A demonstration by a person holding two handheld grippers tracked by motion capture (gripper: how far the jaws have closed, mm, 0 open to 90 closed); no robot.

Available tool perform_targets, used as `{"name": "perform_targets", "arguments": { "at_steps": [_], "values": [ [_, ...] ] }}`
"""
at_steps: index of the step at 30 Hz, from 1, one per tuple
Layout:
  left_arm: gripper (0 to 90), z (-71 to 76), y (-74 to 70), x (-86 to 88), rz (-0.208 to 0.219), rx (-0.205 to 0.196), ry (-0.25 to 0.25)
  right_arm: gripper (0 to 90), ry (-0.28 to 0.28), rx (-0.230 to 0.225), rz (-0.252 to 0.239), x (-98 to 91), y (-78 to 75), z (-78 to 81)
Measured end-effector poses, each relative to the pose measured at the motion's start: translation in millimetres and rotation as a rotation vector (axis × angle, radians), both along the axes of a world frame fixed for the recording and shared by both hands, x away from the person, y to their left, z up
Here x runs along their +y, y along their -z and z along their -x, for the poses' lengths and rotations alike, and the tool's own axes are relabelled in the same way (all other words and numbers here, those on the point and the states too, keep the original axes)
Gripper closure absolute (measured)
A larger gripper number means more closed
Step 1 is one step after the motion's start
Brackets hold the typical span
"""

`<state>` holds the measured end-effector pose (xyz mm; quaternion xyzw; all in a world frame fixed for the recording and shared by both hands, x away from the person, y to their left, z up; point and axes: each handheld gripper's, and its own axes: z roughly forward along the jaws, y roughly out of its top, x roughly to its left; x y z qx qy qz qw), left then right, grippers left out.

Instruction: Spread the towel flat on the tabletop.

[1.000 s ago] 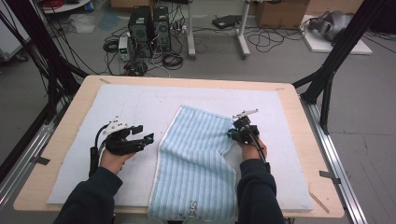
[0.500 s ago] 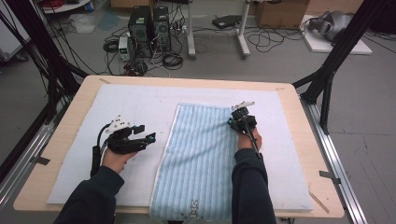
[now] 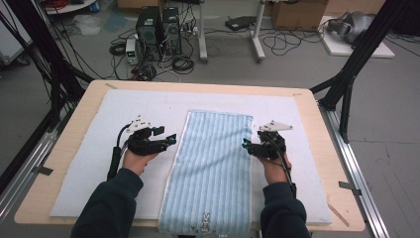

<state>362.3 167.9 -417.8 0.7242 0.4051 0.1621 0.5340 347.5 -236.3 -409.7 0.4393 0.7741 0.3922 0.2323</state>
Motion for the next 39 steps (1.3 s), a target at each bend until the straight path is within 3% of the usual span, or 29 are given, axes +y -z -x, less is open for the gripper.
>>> {"name": "perform_targets", "arguments": {
  "at_steps": [6,8,9,14,19,21,23,24,26,28,29,33,35,36,37,39],
  "values": [
    [33.6,-14.7,-1.1,-9.8,-0.017,0.025,0.023,34.1,-0.03,0.006,0.005,-8.3,11.5,40.6],
    [33.5,-21.3,2.0,-11.3,-0.021,0.046,0.017,33.7,-0.035,0.004,0.021,-7.9,13.8,49.3],
    [33.1,-24.7,3.4,-13.2,-0.041,0.058,0.006,33.5,-0.038,-0.005,0.017,-7.4,14.4,53.5],
    [35.1,-41.1,10.5,-25.5,-0.05,0.074,0.001,32.3,-0.043,-0.024,-0.018,-4.3,13.6,68.1],
    [42.6,-52.5,31.3,-31.4,-0.087,0.095,-0.065,32.8,-0.056,-0.036,-0.028,-0.1,15.4,75.6],
    [46.1,-53.6,32.0,-33.8,-0.118,0.095,-0.091,33.1,-0.057,-0.039,-0.031,0.9,16.4,77.1],
    [49.3,-53.4,31.3,-36.5,-0.131,0.072,-0.088,33.1,-0.054,-0.041,-0.03,1.7,17.5,77.7],
    [51.2,-55.4,31.0,-39.1,-0.151,0.087,-0.086,33.1,-0.054,-0.04,-0.029,2.3,17.6,77.9],
    [51.7,-59.5,29.1,-42.9,-0.147,0.11,-0.081,33.1,-0.06,-0.048,-0.028,4.4,17.8,77.8],
    [51.7,-63.3,26.3,-46.9,-0.132,0.096,-0.087,33.1,-0.065,-0.056,-0.021,6.6,17.0,78.7],
    [52.0,-65.1,26.2,-48.1,-0.138,0.11,-0.094,33.1,-0.066,-0.058,-0.025,7.2,16.4,79.6],
    [51.3,-68.2,34.0,-56.7,-0.218,0.145,-0.081,33.1,-0.065,-0.062,-0.029,6.3,15.8,81.1],
    [54.9,-66.6,33.1,-61.1,-0.284,0.117,-0.09,33.1,-0.066,-0.055,-0.033,5.4,15.9,81.4],
    [58.8,-66.0,33.2,-62.0,-0.293,0.105,-0.081,33.1,-0.066,-0.059,-0.036,4.6,15.9,81.3],
    [65.0,-65.4,33.2,-62.5,-0.292,0.097,-0.055,33.1,-0.066,-0.058,-0.036,4.4,15.9,81.4],
    [86.9,-63.1,33.1,-65.5,-0.323,0.072,-0.029,33.1,-0.066,-0.055,-0.036,3.9,16.0,81.7]
  ]
}}
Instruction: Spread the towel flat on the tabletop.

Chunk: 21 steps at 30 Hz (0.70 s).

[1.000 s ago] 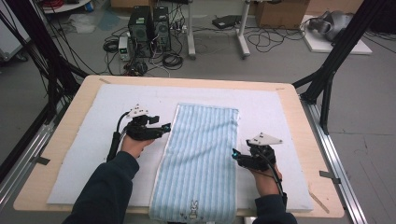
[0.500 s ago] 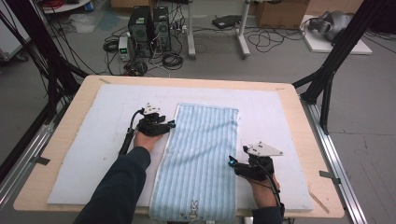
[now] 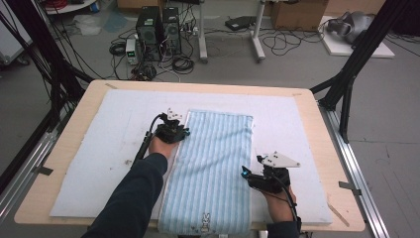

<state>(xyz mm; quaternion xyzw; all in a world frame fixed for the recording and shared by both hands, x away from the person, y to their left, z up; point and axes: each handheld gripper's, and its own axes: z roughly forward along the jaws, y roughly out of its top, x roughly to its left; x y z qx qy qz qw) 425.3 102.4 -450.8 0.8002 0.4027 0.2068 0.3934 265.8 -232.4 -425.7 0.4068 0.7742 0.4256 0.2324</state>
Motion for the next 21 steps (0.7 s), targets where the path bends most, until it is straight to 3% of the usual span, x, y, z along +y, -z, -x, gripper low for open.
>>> {"name": "perform_targets", "arguments": {
  "at_steps": [5,13,21],
  "values": [
    [88.0,-2.5,-0.4,8.6,0.034,0.028,-0.062,33.1,-0.003,0.004,0.001,1.2,0.0,0.2],
    [88.0,-4.3,-4.3,30.0,0.04,0.076,-0.127,33.1,-0.01,0.016,-0.005,7.8,1.1,-4.7],
    [88.1,-5.1,-4.6,49.5,0.038,0.074,-0.186,34.1,-0.024,0.023,-0.012,20.9,1.9,-15.0]
  ]
}}
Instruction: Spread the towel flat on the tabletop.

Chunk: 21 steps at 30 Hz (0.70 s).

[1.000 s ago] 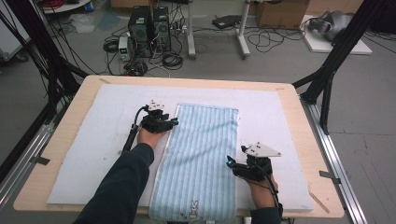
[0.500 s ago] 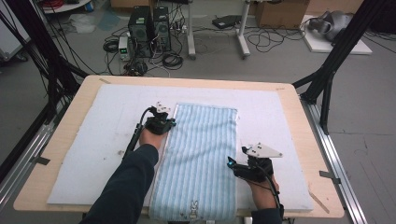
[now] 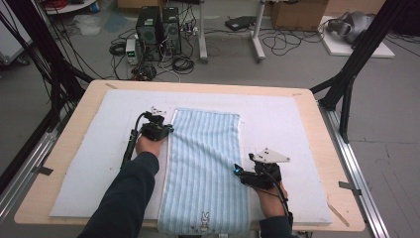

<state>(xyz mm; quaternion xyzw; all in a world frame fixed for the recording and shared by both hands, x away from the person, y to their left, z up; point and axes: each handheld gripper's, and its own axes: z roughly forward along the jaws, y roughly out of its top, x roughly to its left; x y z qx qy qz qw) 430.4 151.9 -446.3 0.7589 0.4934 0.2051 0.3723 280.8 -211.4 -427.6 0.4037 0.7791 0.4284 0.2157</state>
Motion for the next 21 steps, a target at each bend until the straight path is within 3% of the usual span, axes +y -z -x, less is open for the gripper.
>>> {"name": "perform_targets", "arguments": {
  "at_steps": [4,7,11,14,19,21],
  "values": [
    [88.2,2.7,-0.3,10.6,-0.01,0.001,-0.013,35.6,0.012,0.01,-0.026,1.3,-1.5,-18.7],
    [85.9,5.5,2.3,19.0,0.048,0.004,-0.009,37.8,0.012,0.027,-0.01,5.3,-3.1,-42.2],
    [49.0,9.5,2.1,22.5,0.118,0.022,-0.013,38.4,0.01,0.049,0.052,11.9,-7.0,-72.1],
    [40.5,15.4,0.9,24.7,0.147,0.04,0.021,40.2,0.017,0.08,0.083,15.7,-10.5,-96.4],
    [39.6,29.1,-4.0,35.9,0.183,0.004,0.037,49.5,0.023,0.065,0.105,20.3,-14.5,-129.6],
    [38.2,33.3,-5.5,39.8,0.186,0.01,0.046,51.5,0.035,0.084,0.124,24.7,-12.4,-142.0]
  ]
}}
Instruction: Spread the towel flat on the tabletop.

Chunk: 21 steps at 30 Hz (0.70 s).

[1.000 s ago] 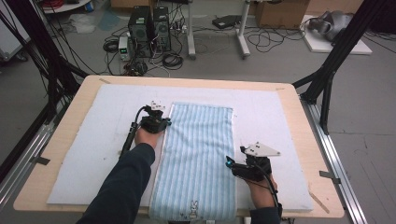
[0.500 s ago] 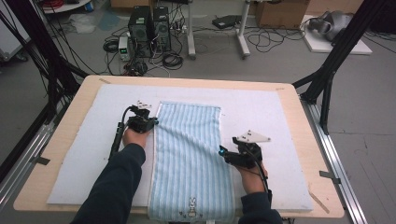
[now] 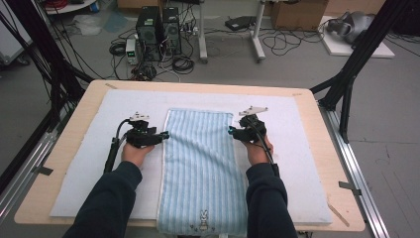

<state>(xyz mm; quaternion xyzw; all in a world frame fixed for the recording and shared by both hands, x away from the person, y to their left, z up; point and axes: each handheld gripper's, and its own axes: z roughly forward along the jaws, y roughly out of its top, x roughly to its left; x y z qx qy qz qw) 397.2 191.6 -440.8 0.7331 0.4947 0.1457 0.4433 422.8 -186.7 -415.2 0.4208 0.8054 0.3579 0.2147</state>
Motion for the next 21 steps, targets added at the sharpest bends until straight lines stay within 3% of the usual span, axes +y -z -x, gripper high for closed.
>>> {"name": "perform_targets", "arguments": {
  "at_steps": [6,9,11,13,14,16,21],
  "values": [
    [37.9,8.5,-3.3,5.9,0.015,-0.02,0.022,43.3,0.039,0.071,0.058,19.3,14.6,-28.9],
    [37.9,12.0,-3.3,9.8,0.014,-0.025,0.018,45.1,0.061,0.108,0.07,23.4,23.4,-37.0],
    [38.0,15.0,-3.8,12.2,0.016,-0.034,0.009,58.8,0.049,0.116,0.031,20.9,24.3,-39.3],
    [38.1,17.0,-4.6,13.1,0.007,-0.03,0.012,84.9,0.031,0.103,0.044,22.6,23.0,-39.6],
    [38.1,18.0,-5.1,12.3,0.009,-0.029,0.011,85.3,0.038,0.093,0.084,25.4,22.8,-39.6],
    [38.1,20.1,-7.2,10.8,0.008,-0.029,0.018,85.9,0.055,0.092,0.086,26.5,22.4,-42.2],
    [38.0,25.8,-11.0,5.4,0.005,-0.023,0.029,86.4,0.156,0.044,0.159,26.4,22.7,-45.1]
  ]
}}
